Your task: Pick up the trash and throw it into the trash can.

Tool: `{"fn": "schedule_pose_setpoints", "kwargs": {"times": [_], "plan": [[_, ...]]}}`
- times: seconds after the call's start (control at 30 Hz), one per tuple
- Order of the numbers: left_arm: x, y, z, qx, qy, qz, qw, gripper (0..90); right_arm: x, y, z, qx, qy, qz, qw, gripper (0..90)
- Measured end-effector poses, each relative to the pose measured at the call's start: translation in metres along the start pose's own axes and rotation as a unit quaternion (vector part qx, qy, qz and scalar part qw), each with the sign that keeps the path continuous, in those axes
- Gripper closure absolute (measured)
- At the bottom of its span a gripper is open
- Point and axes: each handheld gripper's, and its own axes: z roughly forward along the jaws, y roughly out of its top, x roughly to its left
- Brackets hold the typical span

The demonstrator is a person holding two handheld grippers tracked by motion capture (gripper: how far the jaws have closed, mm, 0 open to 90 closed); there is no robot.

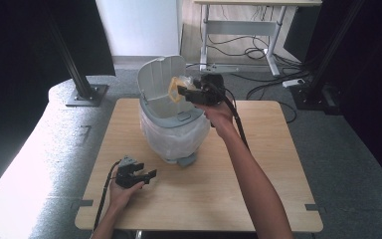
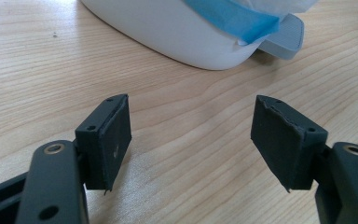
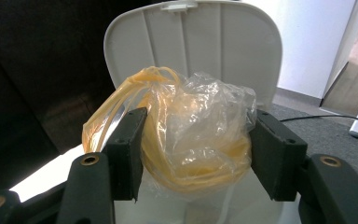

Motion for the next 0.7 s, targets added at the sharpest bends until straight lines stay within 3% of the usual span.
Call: {"fn": "schedule_pose_setpoints", "kwargs": {"times": [0.3, 0.7], "plan": [[0.002, 0.0, 0.0, -0.001, -0.002, -0.002, 1.0, 28.6, 0.01, 0.01, 0.022, 0.007, 0.008, -0.009, 0.9999, 41.5], [0.004, 0.0, -0.001, -0.001, -0.002, -0.004, 1.0, 28.7, 0.016, 0.016, 0.036, 0.012, 0.009, -0.015, 0.9998, 41.1]]}}
